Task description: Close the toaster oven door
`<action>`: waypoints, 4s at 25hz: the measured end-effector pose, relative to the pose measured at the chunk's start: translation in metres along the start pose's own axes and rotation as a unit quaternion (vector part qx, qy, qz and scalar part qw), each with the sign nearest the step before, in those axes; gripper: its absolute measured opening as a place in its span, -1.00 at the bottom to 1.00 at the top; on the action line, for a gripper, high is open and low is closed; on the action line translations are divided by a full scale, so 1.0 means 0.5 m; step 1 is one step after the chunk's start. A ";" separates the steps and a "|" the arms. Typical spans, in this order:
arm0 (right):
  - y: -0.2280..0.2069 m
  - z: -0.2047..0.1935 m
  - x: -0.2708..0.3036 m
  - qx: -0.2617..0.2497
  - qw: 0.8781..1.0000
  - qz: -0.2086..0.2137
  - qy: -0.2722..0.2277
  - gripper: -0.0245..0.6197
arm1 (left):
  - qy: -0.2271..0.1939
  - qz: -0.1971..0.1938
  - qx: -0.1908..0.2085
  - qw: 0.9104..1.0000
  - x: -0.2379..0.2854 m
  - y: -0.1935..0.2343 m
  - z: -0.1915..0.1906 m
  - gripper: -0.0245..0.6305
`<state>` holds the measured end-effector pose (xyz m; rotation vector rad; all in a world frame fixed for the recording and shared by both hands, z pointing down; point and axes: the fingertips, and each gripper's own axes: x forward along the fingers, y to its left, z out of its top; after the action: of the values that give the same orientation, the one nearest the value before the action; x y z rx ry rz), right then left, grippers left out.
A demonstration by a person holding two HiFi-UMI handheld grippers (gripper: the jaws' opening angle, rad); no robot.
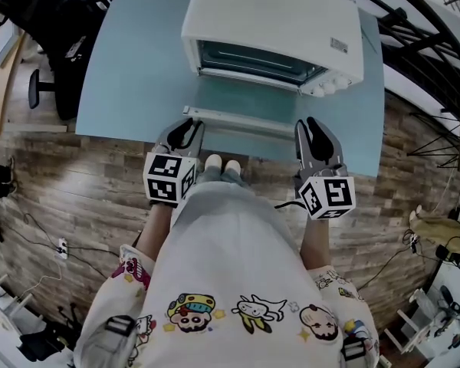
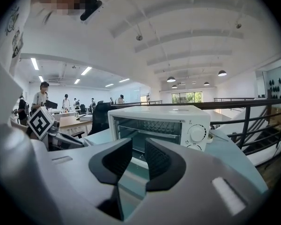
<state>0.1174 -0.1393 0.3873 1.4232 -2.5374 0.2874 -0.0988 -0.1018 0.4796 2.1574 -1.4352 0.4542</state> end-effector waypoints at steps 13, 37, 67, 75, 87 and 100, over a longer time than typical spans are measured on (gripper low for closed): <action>-0.018 0.014 -0.014 0.015 0.999 -0.023 -0.021 -0.65 | -0.027 -0.003 0.003 1.000 0.007 0.006 0.093 -0.68; -0.042 0.007 0.001 0.030 0.999 -0.025 -0.017 -0.66 | -0.087 -0.015 -0.008 0.996 0.068 0.038 0.258 -0.68; -0.064 0.001 0.004 0.028 0.999 -0.019 -0.010 -0.66 | -0.138 0.041 0.022 0.989 0.099 0.054 0.317 -0.68; -0.072 0.004 -0.010 0.027 0.999 -0.027 -0.014 -0.67 | -0.145 0.042 0.030 0.988 0.087 0.045 0.313 -0.67; -0.068 0.047 -0.032 0.006 0.999 -0.023 -0.043 -0.68 | -0.169 0.015 0.062 0.984 0.018 -0.025 0.315 -0.67; -0.018 0.043 -0.030 -0.008 0.999 0.019 -0.043 -0.79 | -0.115 -0.061 0.053 0.990 -0.009 -0.131 0.180 -0.67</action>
<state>0.1306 -0.1377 0.3629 1.4130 -2.6306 0.2169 -0.0401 -0.1298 0.3888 2.4327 -1.4144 0.2483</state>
